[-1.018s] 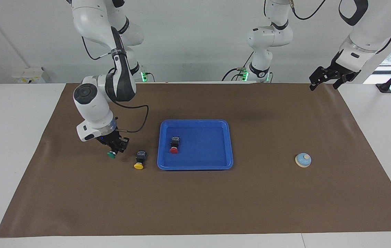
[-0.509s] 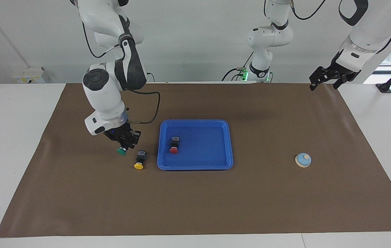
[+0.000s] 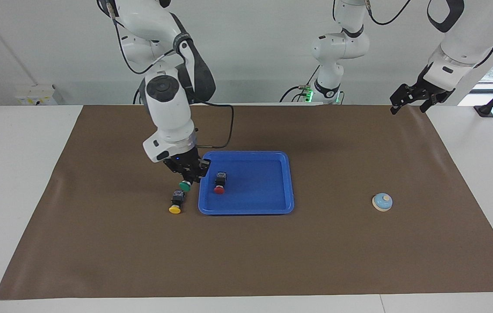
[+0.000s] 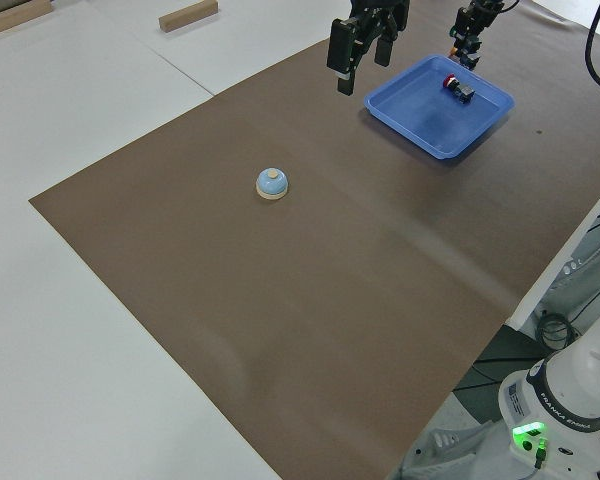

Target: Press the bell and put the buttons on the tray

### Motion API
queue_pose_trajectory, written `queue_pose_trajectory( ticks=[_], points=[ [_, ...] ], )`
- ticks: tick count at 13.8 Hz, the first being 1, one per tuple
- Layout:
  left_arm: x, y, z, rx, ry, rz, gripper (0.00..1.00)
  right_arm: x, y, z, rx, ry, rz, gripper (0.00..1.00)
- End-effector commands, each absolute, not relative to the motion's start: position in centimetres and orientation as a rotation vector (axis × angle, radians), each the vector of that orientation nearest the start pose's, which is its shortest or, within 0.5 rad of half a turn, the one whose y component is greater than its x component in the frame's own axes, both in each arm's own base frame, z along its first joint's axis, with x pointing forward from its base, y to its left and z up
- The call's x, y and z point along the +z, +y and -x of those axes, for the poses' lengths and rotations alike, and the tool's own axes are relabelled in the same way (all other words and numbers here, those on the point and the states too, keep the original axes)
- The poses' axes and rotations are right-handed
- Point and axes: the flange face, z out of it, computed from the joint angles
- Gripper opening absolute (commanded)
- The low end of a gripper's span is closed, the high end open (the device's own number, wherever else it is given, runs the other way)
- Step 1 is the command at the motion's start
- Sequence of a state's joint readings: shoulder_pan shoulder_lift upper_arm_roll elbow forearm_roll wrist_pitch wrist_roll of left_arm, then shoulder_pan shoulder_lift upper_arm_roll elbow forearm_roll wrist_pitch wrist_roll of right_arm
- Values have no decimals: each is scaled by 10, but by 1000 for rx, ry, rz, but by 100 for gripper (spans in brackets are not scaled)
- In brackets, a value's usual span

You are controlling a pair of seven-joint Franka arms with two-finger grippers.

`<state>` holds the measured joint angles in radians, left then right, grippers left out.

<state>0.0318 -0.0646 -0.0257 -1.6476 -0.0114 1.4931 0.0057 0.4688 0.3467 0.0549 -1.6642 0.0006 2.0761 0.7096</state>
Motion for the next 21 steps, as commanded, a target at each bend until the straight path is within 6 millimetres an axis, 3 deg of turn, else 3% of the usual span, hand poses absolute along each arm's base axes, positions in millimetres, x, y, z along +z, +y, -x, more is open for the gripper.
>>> queue_pose_trajectory(
  ticks=[1,4,6,10,11,12,13,16,18,21],
  points=[
    [619,1,-517,147,-12,3150,100,375,354,-575,-75,356,3040,0],
    [619,2,-517,147,-16,3150,100,325,361,-560,-109,336,3023,0],
    [619,2,-517,147,-14,3150,100,306,367,-552,-133,314,3011,0],
    [619,1,-517,147,-14,3150,100,294,362,-545,-122,307,3020,0],
    [619,2,-517,147,-14,3150,100,294,362,-544,-117,310,3022,4],
    [619,2,-517,147,-14,3150,100,293,361,-543,-113,310,3025,81],
    [619,2,-517,147,-16,3150,100,292,361,-542,-106,312,3029,100],
    [619,2,-517,147,-16,3150,100,298,361,-544,-79,327,3042,100],
    [619,2,-517,147,-14,3150,100,314,362,-551,-57,337,3053,100],
    [619,2,-517,147,-14,3150,100,363,345,-569,-31,378,3066,100]
  ],
)
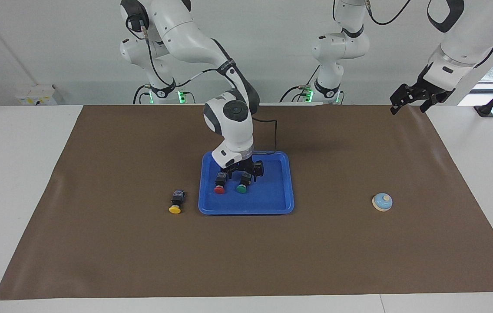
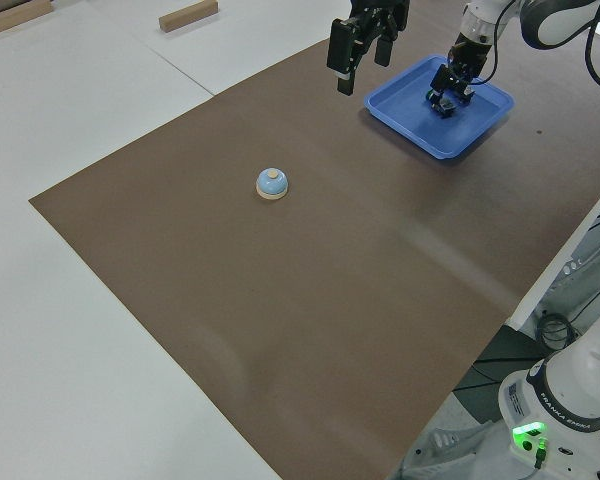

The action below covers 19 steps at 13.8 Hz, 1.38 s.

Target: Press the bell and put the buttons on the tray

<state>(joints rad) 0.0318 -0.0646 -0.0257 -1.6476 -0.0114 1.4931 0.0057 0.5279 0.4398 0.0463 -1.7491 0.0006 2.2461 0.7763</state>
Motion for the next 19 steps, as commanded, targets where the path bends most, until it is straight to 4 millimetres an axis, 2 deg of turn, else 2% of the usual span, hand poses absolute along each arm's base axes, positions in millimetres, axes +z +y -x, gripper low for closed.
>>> queue_pose_trajectory(
  ticks=[1,3,5,8,11,13,15,19],
  points=[
    [619,2,-517,147,-14,3150,100,380,334,-575,-26,405,3066,100],
    [619,2,-517,147,-14,3150,100,411,308,-581,-37,462,3056,100],
    [619,2,-517,147,-14,3150,100,430,264,-594,-36,499,3066,100],
    [619,1,-517,147,-12,3150,100,425,201,-613,-22,485,3087,100],
    [619,2,-517,147,-16,3150,100,406,148,-621,-18,390,3104,100],
    [619,2,-517,147,-14,3150,100,373,135,-618,-60,379,3098,100],
    [619,2,-517,147,-16,3150,100,345,134,-619,-64,354,3124,100],
    [619,2,-517,147,-14,3150,100,315,135,-624,-111,287,3165,100]
  ],
)
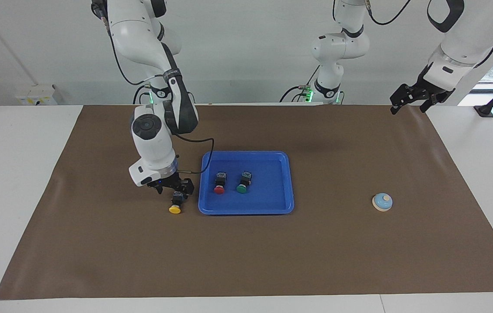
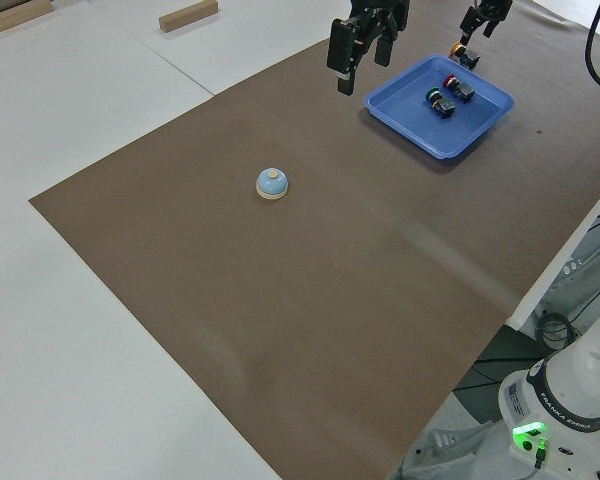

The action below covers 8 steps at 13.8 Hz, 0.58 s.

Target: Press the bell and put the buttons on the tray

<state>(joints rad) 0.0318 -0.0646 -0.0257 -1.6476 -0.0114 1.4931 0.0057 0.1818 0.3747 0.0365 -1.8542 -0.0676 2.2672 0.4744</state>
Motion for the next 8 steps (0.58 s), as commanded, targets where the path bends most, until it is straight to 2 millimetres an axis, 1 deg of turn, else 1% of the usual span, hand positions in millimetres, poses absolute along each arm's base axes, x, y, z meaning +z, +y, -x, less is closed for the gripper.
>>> queue_pose_trajectory(
  ticks=[1,3,5,6,7,8],
  points=[
    [619,2,-517,147,-14,3150,100,307,135,-621,-137,273,3163,100],
    [619,2,-517,147,-14,3150,100,294,137,-617,-148,249,3160,99],
    [619,2,-517,147,-14,3150,100,291,142,-615,-139,227,3163,95],
    [619,2,-517,147,-14,3150,100,290,142,-614,-134,201,3167,89],
    [619,1,-517,147,-14,3150,100,290,139,-615,-128,184,3170,79],
    [619,1,-517,147,-12,3150,100,289,138,-614,-122,182,3172,66]
  ],
)
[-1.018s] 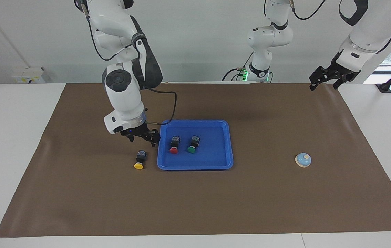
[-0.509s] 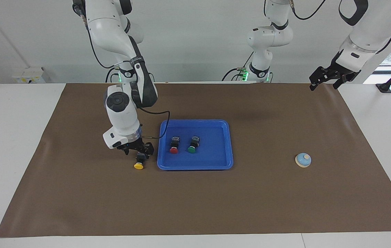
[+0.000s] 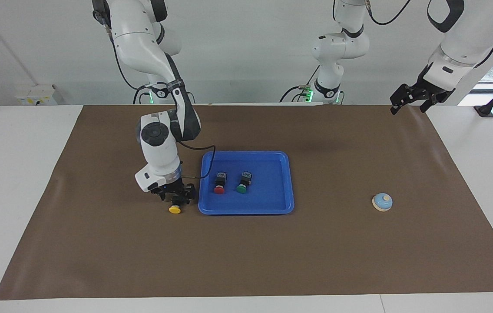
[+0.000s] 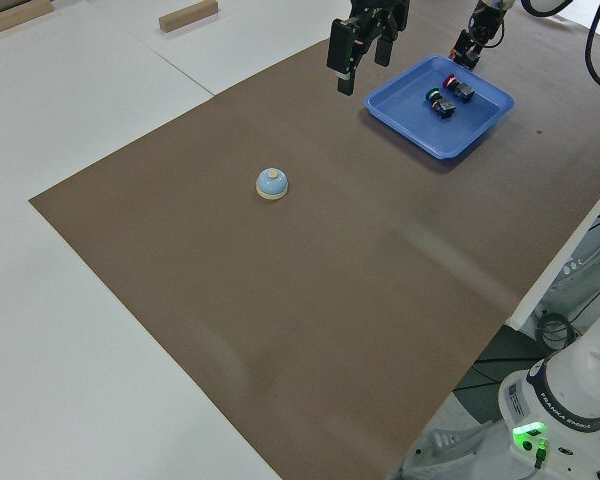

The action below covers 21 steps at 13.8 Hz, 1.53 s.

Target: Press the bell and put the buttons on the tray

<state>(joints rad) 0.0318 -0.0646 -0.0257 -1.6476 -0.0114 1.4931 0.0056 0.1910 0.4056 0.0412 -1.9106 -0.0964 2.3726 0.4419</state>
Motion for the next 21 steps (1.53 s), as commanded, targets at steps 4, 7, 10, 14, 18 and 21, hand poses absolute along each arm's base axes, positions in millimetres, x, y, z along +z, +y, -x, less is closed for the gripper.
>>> queue_pose_trajectory(
  ticks=[4,7,10,14,18,21],
  points=[
    [619,1,-517,147,-14,3150,100,290,141,-613,-110,161,3176,0],
    [619,2,-517,147,-14,3150,100,292,138,-615,-113,129,3177,0],
    [619,1,-517,147,-12,3150,100,328,149,-630,-111,102,3178,0],
    [619,2,-517,147,-14,3150,100,401,227,-635,-82,52,3101,0],
    [619,2,-517,147,-14,3150,100,417,333,-596,-108,54,3043,0],
    [619,2,-517,147,-16,3150,100,400,398,-561,-99,-41,3036,0]
  ],
)
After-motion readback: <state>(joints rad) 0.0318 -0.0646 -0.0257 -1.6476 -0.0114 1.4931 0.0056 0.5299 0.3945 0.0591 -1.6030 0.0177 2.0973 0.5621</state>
